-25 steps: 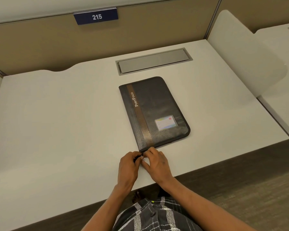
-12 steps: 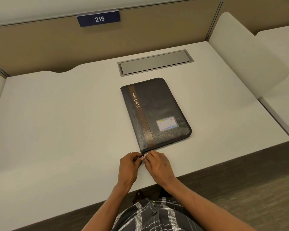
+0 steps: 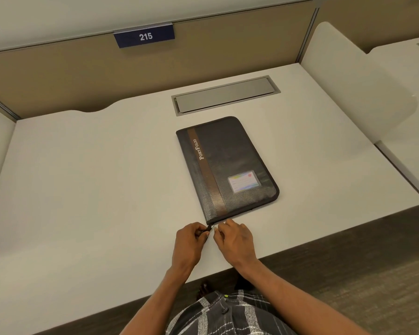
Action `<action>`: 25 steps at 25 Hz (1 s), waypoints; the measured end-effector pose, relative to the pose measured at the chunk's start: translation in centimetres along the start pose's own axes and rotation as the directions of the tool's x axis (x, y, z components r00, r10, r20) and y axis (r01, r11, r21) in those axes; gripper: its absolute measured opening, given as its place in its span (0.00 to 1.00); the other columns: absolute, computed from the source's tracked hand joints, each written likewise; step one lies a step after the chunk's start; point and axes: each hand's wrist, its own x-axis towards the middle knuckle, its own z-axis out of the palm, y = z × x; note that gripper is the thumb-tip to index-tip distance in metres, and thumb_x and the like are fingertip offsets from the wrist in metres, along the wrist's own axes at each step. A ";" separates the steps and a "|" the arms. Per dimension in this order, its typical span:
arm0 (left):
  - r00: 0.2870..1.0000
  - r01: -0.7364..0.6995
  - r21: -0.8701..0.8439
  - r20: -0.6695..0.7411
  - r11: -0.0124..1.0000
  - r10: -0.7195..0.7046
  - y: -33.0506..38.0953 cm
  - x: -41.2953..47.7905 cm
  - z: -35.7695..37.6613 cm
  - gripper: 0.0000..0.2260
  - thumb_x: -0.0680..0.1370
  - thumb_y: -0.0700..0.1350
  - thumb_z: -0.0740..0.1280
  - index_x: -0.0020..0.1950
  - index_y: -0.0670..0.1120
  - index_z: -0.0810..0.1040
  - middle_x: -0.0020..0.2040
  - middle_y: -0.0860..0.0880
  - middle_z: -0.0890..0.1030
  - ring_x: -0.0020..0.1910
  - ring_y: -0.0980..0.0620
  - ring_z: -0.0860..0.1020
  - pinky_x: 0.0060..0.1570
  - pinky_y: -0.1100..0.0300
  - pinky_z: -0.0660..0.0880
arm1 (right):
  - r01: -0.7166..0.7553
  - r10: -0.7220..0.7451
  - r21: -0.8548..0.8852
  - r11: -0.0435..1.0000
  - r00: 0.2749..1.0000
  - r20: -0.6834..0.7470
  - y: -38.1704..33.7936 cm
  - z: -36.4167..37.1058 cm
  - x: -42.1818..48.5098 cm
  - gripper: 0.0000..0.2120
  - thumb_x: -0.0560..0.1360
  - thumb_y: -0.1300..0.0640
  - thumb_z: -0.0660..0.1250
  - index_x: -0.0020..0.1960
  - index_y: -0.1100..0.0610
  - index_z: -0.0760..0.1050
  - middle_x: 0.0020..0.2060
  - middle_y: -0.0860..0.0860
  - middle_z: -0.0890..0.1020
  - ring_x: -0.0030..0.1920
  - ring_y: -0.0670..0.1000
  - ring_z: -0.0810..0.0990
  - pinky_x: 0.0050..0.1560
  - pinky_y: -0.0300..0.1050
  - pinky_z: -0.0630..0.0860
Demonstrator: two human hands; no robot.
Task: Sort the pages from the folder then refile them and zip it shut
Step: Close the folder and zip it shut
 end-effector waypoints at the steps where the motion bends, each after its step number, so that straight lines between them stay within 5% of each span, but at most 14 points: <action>1: 1.000 0.010 0.003 0.001 1.000 -0.010 0.0 0.0 0.0 0.03 0.80 0.43 0.73 0.52 0.50 0.86 0.43 0.56 0.85 0.42 0.62 0.81 0.42 0.73 0.74 | -0.010 0.010 -0.006 1.000 1.000 0.008 0.0 0.1 0.1 0.11 0.81 0.50 0.64 0.43 0.52 0.78 0.37 0.46 0.77 0.32 0.44 0.68 0.36 0.41 0.67; 7: 1.000 -0.005 0.064 -0.023 0.998 0.007 -0.1 0.3 -0.3 0.04 0.80 0.43 0.72 0.51 0.52 0.84 0.46 0.55 0.84 0.46 0.58 0.81 0.48 0.61 0.77 | -0.149 0.150 0.018 0.989 0.989 -0.005 1.2 -0.2 1.2 0.12 0.81 0.54 0.64 0.38 0.53 0.72 0.35 0.47 0.72 0.29 0.47 0.69 0.32 0.42 0.67; 11: 0.962 -0.210 0.349 -0.092 0.913 0.256 1.3 0.4 0.3 0.20 0.79 0.42 0.73 0.70 0.50 0.77 0.73 0.49 0.73 0.72 0.48 0.70 0.70 0.54 0.69 | -0.112 0.112 0.020 0.994 0.994 -0.007 1.8 -0.4 1.1 0.11 0.81 0.54 0.65 0.39 0.53 0.74 0.35 0.47 0.73 0.28 0.47 0.71 0.31 0.40 0.65; 14: 0.896 -0.411 0.436 0.032 0.801 0.443 2.9 2.1 1.3 0.27 0.81 0.45 0.72 0.79 0.50 0.69 0.84 0.47 0.59 0.82 0.47 0.55 0.79 0.51 0.57 | -0.068 0.068 -0.006 0.998 0.998 -0.009 1.9 -0.3 0.9 0.09 0.80 0.53 0.66 0.42 0.53 0.75 0.36 0.47 0.75 0.29 0.48 0.74 0.32 0.39 0.63; 20: 0.809 -0.580 0.497 0.260 0.646 0.527 3.4 5.2 2.7 0.30 0.82 0.37 0.64 0.83 0.51 0.63 0.85 0.47 0.51 0.84 0.51 0.42 0.83 0.46 0.48 | -0.038 0.038 0.019 0.999 0.999 0.006 2.6 -0.5 0.8 0.09 0.82 0.50 0.63 0.50 0.52 0.79 0.41 0.47 0.78 0.32 0.47 0.77 0.34 0.38 0.65; 25: 0.742 -0.649 0.534 0.290 0.542 0.604 3.2 5.6 2.5 0.31 0.81 0.37 0.67 0.82 0.52 0.64 0.85 0.45 0.53 0.84 0.47 0.45 0.82 0.46 0.50 | -0.025 0.025 0.055 0.998 1.000 0.001 2.7 -0.7 0.9 0.15 0.83 0.47 0.57 0.53 0.52 0.80 0.43 0.47 0.80 0.34 0.46 0.78 0.35 0.35 0.66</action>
